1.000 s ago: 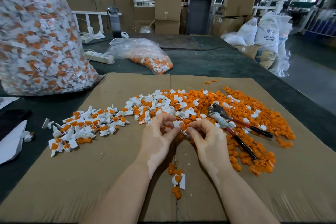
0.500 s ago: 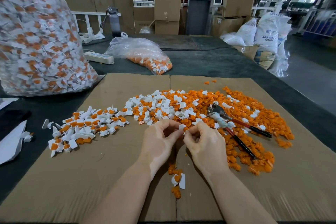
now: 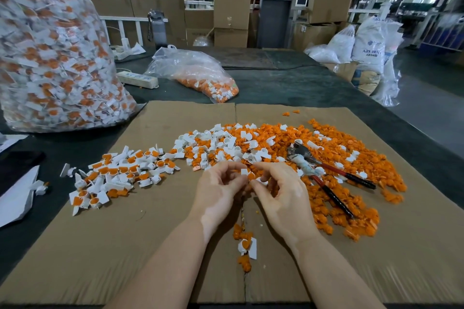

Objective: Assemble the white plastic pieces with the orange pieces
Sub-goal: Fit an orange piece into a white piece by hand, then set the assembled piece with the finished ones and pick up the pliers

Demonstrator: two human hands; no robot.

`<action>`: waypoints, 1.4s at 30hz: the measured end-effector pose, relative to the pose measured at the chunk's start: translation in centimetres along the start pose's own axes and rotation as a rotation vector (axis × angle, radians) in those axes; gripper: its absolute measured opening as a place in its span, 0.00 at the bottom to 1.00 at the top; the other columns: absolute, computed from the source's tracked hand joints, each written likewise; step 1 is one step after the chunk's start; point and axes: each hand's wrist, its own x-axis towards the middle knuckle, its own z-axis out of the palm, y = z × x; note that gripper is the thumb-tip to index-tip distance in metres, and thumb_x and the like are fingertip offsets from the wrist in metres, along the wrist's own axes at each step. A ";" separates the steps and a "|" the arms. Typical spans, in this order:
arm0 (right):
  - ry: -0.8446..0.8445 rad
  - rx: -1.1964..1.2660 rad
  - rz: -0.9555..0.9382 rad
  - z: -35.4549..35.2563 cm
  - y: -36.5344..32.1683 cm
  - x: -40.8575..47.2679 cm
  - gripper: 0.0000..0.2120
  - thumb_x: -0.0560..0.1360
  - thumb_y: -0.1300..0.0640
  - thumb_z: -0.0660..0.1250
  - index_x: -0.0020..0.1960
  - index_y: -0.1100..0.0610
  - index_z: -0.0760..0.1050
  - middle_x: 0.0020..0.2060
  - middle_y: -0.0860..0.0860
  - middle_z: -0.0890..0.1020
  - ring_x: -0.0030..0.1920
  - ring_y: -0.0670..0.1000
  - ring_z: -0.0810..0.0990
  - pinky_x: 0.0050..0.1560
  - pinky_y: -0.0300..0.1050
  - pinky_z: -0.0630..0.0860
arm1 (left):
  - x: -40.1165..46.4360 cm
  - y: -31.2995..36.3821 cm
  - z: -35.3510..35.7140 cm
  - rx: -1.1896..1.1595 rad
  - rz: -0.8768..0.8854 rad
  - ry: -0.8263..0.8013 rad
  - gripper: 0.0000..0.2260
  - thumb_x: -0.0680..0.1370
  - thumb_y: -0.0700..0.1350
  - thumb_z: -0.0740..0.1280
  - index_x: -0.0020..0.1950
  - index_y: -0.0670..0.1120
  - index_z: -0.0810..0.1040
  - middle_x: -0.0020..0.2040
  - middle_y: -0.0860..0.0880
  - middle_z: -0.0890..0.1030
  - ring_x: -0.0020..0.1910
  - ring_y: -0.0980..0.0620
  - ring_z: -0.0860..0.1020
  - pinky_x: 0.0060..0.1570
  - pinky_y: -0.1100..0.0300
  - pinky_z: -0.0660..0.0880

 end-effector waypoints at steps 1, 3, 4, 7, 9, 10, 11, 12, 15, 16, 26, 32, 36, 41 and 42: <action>-0.012 -0.013 -0.014 0.0 0.0 0.0 0.13 0.72 0.63 0.70 0.57 0.57 0.78 0.43 0.45 0.76 0.45 0.45 0.74 0.48 0.35 0.72 | 0.0 0.0 0.0 -0.002 0.002 -0.010 0.06 0.76 0.38 0.67 0.51 0.47 0.79 0.39 0.39 0.80 0.40 0.45 0.80 0.44 0.57 0.78; -0.028 -0.031 -0.033 0.0 0.0 0.1 0.14 0.73 0.63 0.70 0.58 0.57 0.79 0.44 0.46 0.76 0.47 0.45 0.74 0.50 0.34 0.71 | -0.1 -0.1 0.0 0.001 0.009 -0.015 0.06 0.76 0.39 0.68 0.51 0.48 0.79 0.38 0.42 0.80 0.38 0.48 0.80 0.41 0.62 0.79; -0.033 -0.037 -0.040 0.0 0.0 0.1 0.13 0.73 0.63 0.70 0.57 0.57 0.79 0.43 0.47 0.76 0.46 0.45 0.74 0.49 0.33 0.70 | -0.1 -0.1 -0.1 0.004 0.012 -0.011 0.07 0.76 0.39 0.68 0.51 0.49 0.79 0.38 0.42 0.80 0.38 0.50 0.80 0.39 0.66 0.78; -0.043 -0.038 -0.042 0.0 0.1 0.2 0.11 0.73 0.64 0.69 0.55 0.58 0.80 0.43 0.48 0.77 0.45 0.45 0.74 0.48 0.35 0.72 | -0.1 -0.1 -0.1 -0.005 0.008 -0.003 0.07 0.76 0.39 0.68 0.51 0.49 0.80 0.38 0.42 0.81 0.36 0.52 0.80 0.37 0.69 0.76; -0.045 -0.038 -0.041 0.0 0.1 0.2 0.11 0.73 0.64 0.69 0.55 0.58 0.80 0.42 0.49 0.77 0.45 0.45 0.74 0.47 0.36 0.72 | 0.0 -0.2 0.0 -0.004 0.007 0.000 0.07 0.76 0.39 0.68 0.50 0.50 0.80 0.38 0.43 0.81 0.36 0.53 0.80 0.37 0.69 0.76; -0.046 -0.040 -0.041 0.0 0.1 0.2 0.11 0.73 0.64 0.69 0.55 0.58 0.80 0.42 0.49 0.77 0.45 0.45 0.74 0.47 0.35 0.72 | 0.1 -0.2 0.0 -0.003 0.006 0.000 0.07 0.76 0.39 0.68 0.50 0.50 0.80 0.38 0.44 0.81 0.36 0.54 0.80 0.37 0.69 0.76; -0.047 -0.040 -0.042 0.0 0.1 0.2 0.11 0.73 0.64 0.69 0.55 0.58 0.80 0.42 0.49 0.77 0.45 0.45 0.74 0.47 0.35 0.72 | 0.1 -0.3 0.0 -0.009 0.006 0.000 0.07 0.76 0.39 0.68 0.49 0.50 0.80 0.37 0.45 0.81 0.36 0.54 0.80 0.36 0.69 0.76; -0.049 -0.041 -0.043 0.0 0.1 0.2 0.11 0.73 0.63 0.69 0.55 0.58 0.80 0.42 0.49 0.77 0.45 0.45 0.74 0.47 0.36 0.73 | 0.1 -0.3 0.0 -0.018 0.006 -0.001 0.07 0.75 0.39 0.68 0.49 0.50 0.80 0.36 0.46 0.81 0.35 0.55 0.80 0.36 0.69 0.76; -0.064 -0.047 -0.036 0.0 0.1 0.2 0.11 0.73 0.63 0.69 0.55 0.58 0.80 0.42 0.49 0.77 0.45 0.46 0.74 0.47 0.39 0.75 | 0.1 -0.4 0.0 -0.006 0.028 -0.002 0.05 0.75 0.41 0.70 0.49 0.48 0.80 0.34 0.50 0.80 0.34 0.57 0.79 0.35 0.70 0.75; -0.066 -0.049 -0.034 0.0 0.2 0.2 0.11 0.73 0.63 0.69 0.55 0.58 0.80 0.42 0.49 0.77 0.45 0.46 0.74 0.47 0.40 0.75 | 0.2 -0.5 0.0 0.006 0.034 -0.001 0.04 0.74 0.41 0.70 0.48 0.48 0.80 0.34 0.50 0.79 0.34 0.57 0.79 0.35 0.70 0.75; -0.022 -0.555 0.514 -3.5 2.6 2.2 0.21 0.78 0.47 0.59 0.69 0.54 0.67 0.64 0.52 0.73 0.66 0.53 0.67 0.67 0.55 0.58 | 1.0 -0.2 0.3 -0.124 -0.057 0.015 0.06 0.75 0.37 0.69 0.51 0.44 0.78 0.36 0.45 0.80 0.32 0.56 0.79 0.36 0.68 0.76; -0.446 -0.764 0.782 -5.9 5.0 4.4 0.26 0.73 0.35 0.58 0.63 0.53 0.69 0.68 0.55 0.67 0.69 0.58 0.61 0.69 0.67 0.49 | 1.5 -0.2 0.4 -0.207 -0.113 0.043 0.05 0.75 0.37 0.68 0.50 0.43 0.79 0.35 0.47 0.82 0.37 0.52 0.80 0.43 0.63 0.79; -0.363 -0.821 0.669 -5.9 4.3 4.6 0.23 0.74 0.37 0.59 0.57 0.56 0.69 0.61 0.57 0.71 0.64 0.60 0.67 0.65 0.60 0.62 | 1.7 0.0 0.4 -0.310 -0.172 0.062 0.06 0.75 0.37 0.68 0.52 0.41 0.78 0.37 0.45 0.82 0.39 0.50 0.81 0.47 0.58 0.80; -0.326 -0.628 0.457 -6.1 1.2 4.3 0.16 0.77 0.44 0.57 0.56 0.56 0.67 0.51 0.54 0.75 0.50 0.54 0.75 0.47 0.46 0.71 | 1.9 0.3 0.0 -0.521 -0.242 0.072 0.07 0.74 0.34 0.68 0.52 0.37 0.77 0.34 0.43 0.79 0.32 0.50 0.78 0.37 0.61 0.79; -0.376 -0.545 0.430 -6.1 0.4 4.3 0.15 0.78 0.45 0.56 0.54 0.55 0.68 0.47 0.52 0.75 0.46 0.51 0.75 0.43 0.44 0.71 | 1.9 0.3 -0.1 -0.553 -0.252 0.082 0.06 0.74 0.33 0.68 0.50 0.38 0.77 0.34 0.43 0.79 0.31 0.51 0.78 0.34 0.63 0.78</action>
